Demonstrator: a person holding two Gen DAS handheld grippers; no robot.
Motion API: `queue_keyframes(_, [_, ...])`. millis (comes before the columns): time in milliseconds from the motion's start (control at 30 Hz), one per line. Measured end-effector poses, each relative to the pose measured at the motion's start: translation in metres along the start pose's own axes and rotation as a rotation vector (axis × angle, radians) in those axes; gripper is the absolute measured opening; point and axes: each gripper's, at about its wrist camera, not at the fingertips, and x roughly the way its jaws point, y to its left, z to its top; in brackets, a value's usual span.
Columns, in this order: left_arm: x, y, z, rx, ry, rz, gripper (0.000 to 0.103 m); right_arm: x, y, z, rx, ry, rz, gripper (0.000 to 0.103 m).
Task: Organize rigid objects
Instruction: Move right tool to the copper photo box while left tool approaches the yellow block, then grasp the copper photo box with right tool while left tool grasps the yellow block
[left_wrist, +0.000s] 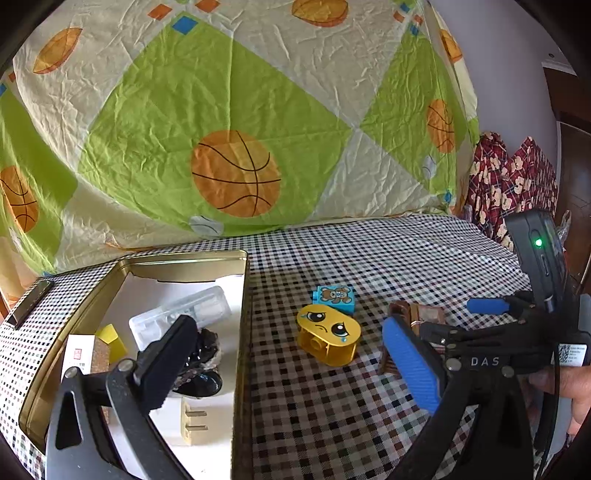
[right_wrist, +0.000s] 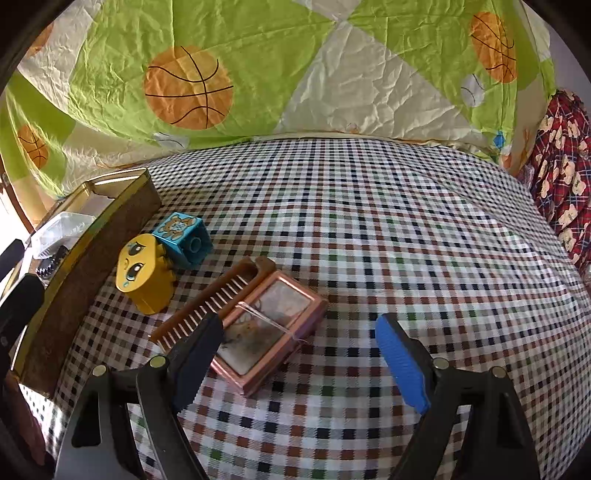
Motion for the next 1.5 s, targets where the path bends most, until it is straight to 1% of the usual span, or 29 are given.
queue_keyframes(100, [0.002,-0.004,0.001,0.009,0.002,-0.005,0.102,-0.001,-0.013,0.000,0.029,-0.011,-0.039,0.086])
queue_keyframes(167, [0.002,-0.006,0.001,0.016,-0.003,0.002,0.102,-0.003,-0.016,0.000,0.061,-0.013,0.011,0.086])
queue_keyframes(233, [0.005,-0.008,0.001,0.017,0.001,0.004,0.102,-0.003,-0.014,0.000,0.067,-0.011,0.044,0.086])
queue_keyframes(367, [0.008,-0.012,0.001,0.034,0.009,0.013,0.102,0.008,0.001,0.005,0.067,0.028,0.103,0.086])
queue_keyframes(400, [0.008,-0.011,0.001,0.032,0.007,0.010,0.102,0.011,0.004,0.005,0.053,0.041,0.100,0.086])
queue_keyframes(533, [0.006,-0.005,0.001,0.017,0.001,0.015,0.102,0.005,0.000,0.000,0.043,0.041,0.083,0.086])
queue_keyframes(633, [0.006,-0.003,0.001,0.008,0.000,0.010,0.102,-0.003,-0.010,-0.005,0.027,0.037,0.042,0.086])
queue_keyframes(667, [0.005,-0.004,0.001,0.012,-0.001,0.006,0.102,-0.004,-0.013,-0.005,0.024,0.045,0.025,0.086])
queue_keyframes(733, [0.005,-0.010,0.001,0.027,-0.001,-0.006,0.102,-0.005,-0.018,-0.004,0.028,0.042,0.027,0.084])
queue_keyframes(800, [0.006,-0.018,0.001,0.056,0.006,-0.014,0.102,-0.002,-0.017,-0.002,0.006,0.045,0.018,0.084])
queue_keyframes(867, [0.010,-0.027,0.002,0.083,0.019,-0.038,0.102,0.001,-0.012,0.002,-0.023,0.044,0.015,0.080])
queue_keyframes(900, [0.013,-0.031,0.003,0.086,0.035,-0.057,0.102,0.004,-0.009,0.004,-0.037,0.049,0.017,0.073])
queue_keyframes(933, [0.017,-0.033,0.004,0.083,0.053,-0.071,0.101,0.007,-0.007,0.004,-0.051,0.062,0.021,0.061])
queue_keyframes(967, [0.021,-0.035,0.004,0.082,0.062,-0.077,0.096,0.012,-0.006,0.005,-0.060,0.083,0.034,0.052])
queue_keyframes(1000, [0.024,-0.037,0.005,0.087,0.072,-0.080,0.092,0.013,-0.006,0.006,-0.061,0.075,0.038,0.048])
queue_keyframes(1033, [0.029,-0.039,0.006,0.093,0.088,-0.081,0.087,0.013,-0.007,0.006,-0.062,0.077,0.039,0.048])
queue_keyframes(1100, [0.036,-0.040,0.007,0.086,0.114,-0.092,0.086,0.015,-0.009,0.006,-0.057,0.078,0.050,0.048])
queue_keyframes(1133, [0.039,-0.041,0.007,0.085,0.127,-0.096,0.083,0.015,-0.009,0.006,-0.053,0.078,0.052,0.048])
queue_keyframes(1233, [0.049,-0.046,0.007,0.094,0.169,-0.083,0.082,0.016,-0.009,0.007,-0.053,0.078,0.047,0.048])
queue_keyframes(1333, [0.059,-0.046,0.009,0.074,0.195,-0.063,0.082,0.016,-0.008,0.007,-0.061,0.077,0.038,0.048])
queue_keyframes(1400, [0.065,-0.044,0.011,0.061,0.207,-0.052,0.073,0.016,-0.008,0.007,-0.057,0.078,0.043,0.048])
queue_keyframes(1433, [0.069,-0.043,0.012,0.058,0.218,-0.057,0.066,0.016,-0.008,0.008,-0.057,0.078,0.043,0.048])
queue_keyframes(1500, [0.076,-0.043,0.011,0.059,0.242,-0.057,0.065,0.016,-0.008,0.008,-0.060,0.078,0.041,0.048])
